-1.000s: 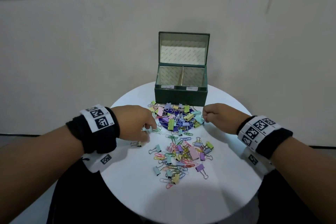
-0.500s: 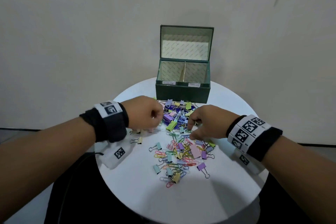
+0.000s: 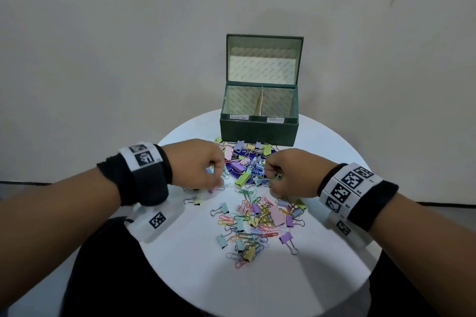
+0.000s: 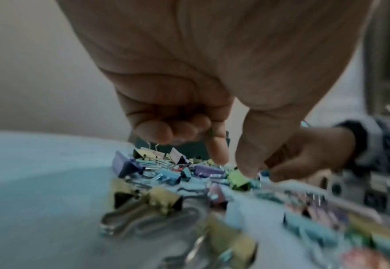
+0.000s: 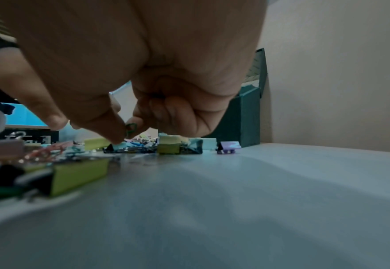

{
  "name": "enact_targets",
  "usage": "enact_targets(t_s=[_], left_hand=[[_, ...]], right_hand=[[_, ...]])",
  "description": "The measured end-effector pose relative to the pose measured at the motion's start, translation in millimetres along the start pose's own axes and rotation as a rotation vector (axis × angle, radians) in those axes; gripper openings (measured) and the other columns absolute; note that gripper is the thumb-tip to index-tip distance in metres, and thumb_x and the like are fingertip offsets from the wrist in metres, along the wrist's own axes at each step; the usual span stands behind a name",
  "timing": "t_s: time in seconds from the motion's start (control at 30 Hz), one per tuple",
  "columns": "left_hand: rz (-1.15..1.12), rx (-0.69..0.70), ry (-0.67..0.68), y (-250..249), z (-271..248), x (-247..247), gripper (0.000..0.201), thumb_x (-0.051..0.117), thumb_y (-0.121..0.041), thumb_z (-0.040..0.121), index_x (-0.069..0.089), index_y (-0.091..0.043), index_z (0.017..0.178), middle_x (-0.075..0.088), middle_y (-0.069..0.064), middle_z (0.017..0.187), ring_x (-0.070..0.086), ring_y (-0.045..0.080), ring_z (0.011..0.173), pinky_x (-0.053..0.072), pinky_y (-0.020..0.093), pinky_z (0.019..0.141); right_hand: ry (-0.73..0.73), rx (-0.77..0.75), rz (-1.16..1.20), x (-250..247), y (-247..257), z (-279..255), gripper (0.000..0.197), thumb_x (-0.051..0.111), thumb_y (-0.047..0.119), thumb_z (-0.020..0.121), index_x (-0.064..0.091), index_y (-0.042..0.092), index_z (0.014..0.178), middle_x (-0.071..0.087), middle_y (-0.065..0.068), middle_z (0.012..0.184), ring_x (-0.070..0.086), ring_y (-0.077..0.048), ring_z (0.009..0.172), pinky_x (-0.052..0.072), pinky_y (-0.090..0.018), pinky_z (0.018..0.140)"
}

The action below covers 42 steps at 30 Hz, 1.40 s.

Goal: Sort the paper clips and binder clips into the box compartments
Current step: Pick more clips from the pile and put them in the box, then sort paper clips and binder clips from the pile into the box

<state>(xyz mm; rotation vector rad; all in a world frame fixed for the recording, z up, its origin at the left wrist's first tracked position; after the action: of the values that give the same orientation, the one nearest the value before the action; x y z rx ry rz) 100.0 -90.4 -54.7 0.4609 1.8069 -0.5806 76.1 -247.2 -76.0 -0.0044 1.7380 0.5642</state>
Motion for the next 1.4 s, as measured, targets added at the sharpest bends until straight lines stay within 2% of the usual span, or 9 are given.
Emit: enact_targets(t_s=[0.17, 0.3, 0.43, 0.6, 0.7, 0.83, 0.97, 1.13, 1.4], left_hand=[[0.309, -0.002, 0.019, -6.5, 3.2, 13.8, 0.025, 0.062, -0.054, 0.087, 0.066, -0.035, 0.103, 0.05, -0.013, 0.1, 0.052, 0.012, 0.087, 0.044, 0.028, 0.075], [0.363, 0.058, -0.014, -21.5, -0.8, 15.5, 0.018, 0.053, -0.034, 0.092, 0.069, -0.026, 0.093, 0.052, -0.01, 0.095, 0.054, 0.016, 0.084, 0.048, 0.03, 0.071], [0.394, 0.138, -0.114, -32.5, -2.3, 14.4, 0.016, 0.049, -0.026, 0.084, 0.066, -0.026, 0.084, 0.052, -0.008, 0.088, 0.053, 0.015, 0.08, 0.048, 0.03, 0.063], [0.001, 0.027, -0.116, -11.8, 8.3, 3.8, 0.004, 0.058, -0.032, 0.081, 0.059, -0.031, 0.077, 0.056, -0.016, 0.083, 0.053, 0.004, 0.077, 0.042, 0.026, 0.069], [-0.371, -0.094, -0.186, 10.7, 22.2, -15.2, 0.012, 0.065, -0.022, 0.086, 0.066, -0.023, 0.074, 0.061, -0.023, 0.062, 0.053, -0.004, 0.057, 0.045, 0.024, 0.065], [-0.737, -0.192, -0.213, 29.5, 47.4, -36.6, 0.013, 0.062, -0.022, 0.094, 0.067, -0.014, 0.085, 0.059, -0.003, 0.061, 0.051, 0.013, 0.053, 0.049, 0.031, 0.061], [-0.761, -0.165, -0.238, 13.6, 78.8, -66.0, 0.017, 0.057, -0.024, 0.099, 0.064, -0.014, 0.088, 0.058, -0.001, 0.059, 0.049, 0.01, 0.05, 0.045, 0.022, 0.051], [-0.706, -0.157, -0.309, -9.5, 116.9, -94.3, 0.019, 0.06, -0.025, 0.098, 0.066, -0.009, 0.088, 0.065, 0.003, 0.065, 0.055, 0.014, 0.053, 0.055, 0.028, 0.061], [-0.642, -0.167, -0.307, -10.8, 123.4, -95.2, 0.021, 0.057, -0.009, 0.098, 0.07, -0.009, 0.114, 0.074, 0.008, 0.101, 0.068, 0.018, 0.073, 0.058, 0.022, 0.062]], right_hand=[[-0.034, 0.013, -0.031, -2.3, -2.4, 0.9, 0.006, 0.063, 0.023, 0.084, 0.059, 0.022, 0.08, 0.062, 0.005, 0.081, 0.055, -0.015, 0.074, 0.047, -0.027, 0.064], [-0.075, -0.014, -0.052, -6.6, -1.3, 0.7, 0.016, 0.062, 0.024, 0.085, 0.051, 0.028, 0.074, 0.055, 0.007, 0.078, 0.049, -0.011, 0.07, 0.037, -0.023, 0.06], [-0.129, -0.04, -0.062, -10.7, 1.4, -1.3, 0.017, 0.061, 0.024, 0.084, 0.048, 0.029, 0.075, 0.051, 0.009, 0.078, 0.047, -0.011, 0.067, 0.041, -0.025, 0.061], [-0.192, -0.053, -0.059, -16.5, 0.4, -2.9, 0.011, 0.062, 0.025, 0.085, 0.052, 0.027, 0.08, 0.048, 0.011, 0.076, 0.046, -0.007, 0.065, 0.037, -0.02, 0.06], [-0.25, -0.056, -0.026, -22.7, 0.7, -4.1, 0.009, 0.061, 0.024, 0.088, 0.053, 0.026, 0.084, 0.047, 0.012, 0.078, 0.046, -0.006, 0.067, 0.037, -0.021, 0.063], [-0.309, -0.069, -0.045, -40.1, 7.7, -6.2, 0.005, 0.053, 0.025, 0.099, 0.054, 0.023, 0.094, 0.052, 0.006, 0.094, 0.052, -0.015, 0.078, 0.044, -0.025, 0.069], [-0.38, 0.035, -0.013, -80.6, -9.8, 12.4, 0.012, 0.049, 0.02, 0.102, 0.054, 0.017, 0.092, 0.051, 0.004, 0.092, 0.052, -0.012, 0.077, 0.043, -0.02, 0.065], [-0.434, 0.219, -0.05, -120.1, -47.4, 50.9, 0.007, 0.054, 0.009, 0.096, 0.057, 0.014, 0.093, 0.055, -0.005, 0.101, 0.054, -0.019, 0.082, 0.041, -0.027, 0.07], [-0.315, 0.238, -0.105, -126.7, -43.8, 68.6, 0.048, 0.057, 0.007, 0.092, 0.055, 0.02, 0.137, 0.061, -0.007, 0.134, 0.06, -0.026, 0.116, 0.051, -0.039, 0.099]])
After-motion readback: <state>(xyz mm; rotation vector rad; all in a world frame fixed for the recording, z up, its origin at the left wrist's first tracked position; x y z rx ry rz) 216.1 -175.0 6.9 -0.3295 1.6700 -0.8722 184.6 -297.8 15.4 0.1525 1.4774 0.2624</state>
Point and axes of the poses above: each hand's wrist, its own z-axis towards the middle knuckle, its own x-axis out of the palm, y = z × x, the point moved 9 cm from there along z, towards the middle knuckle
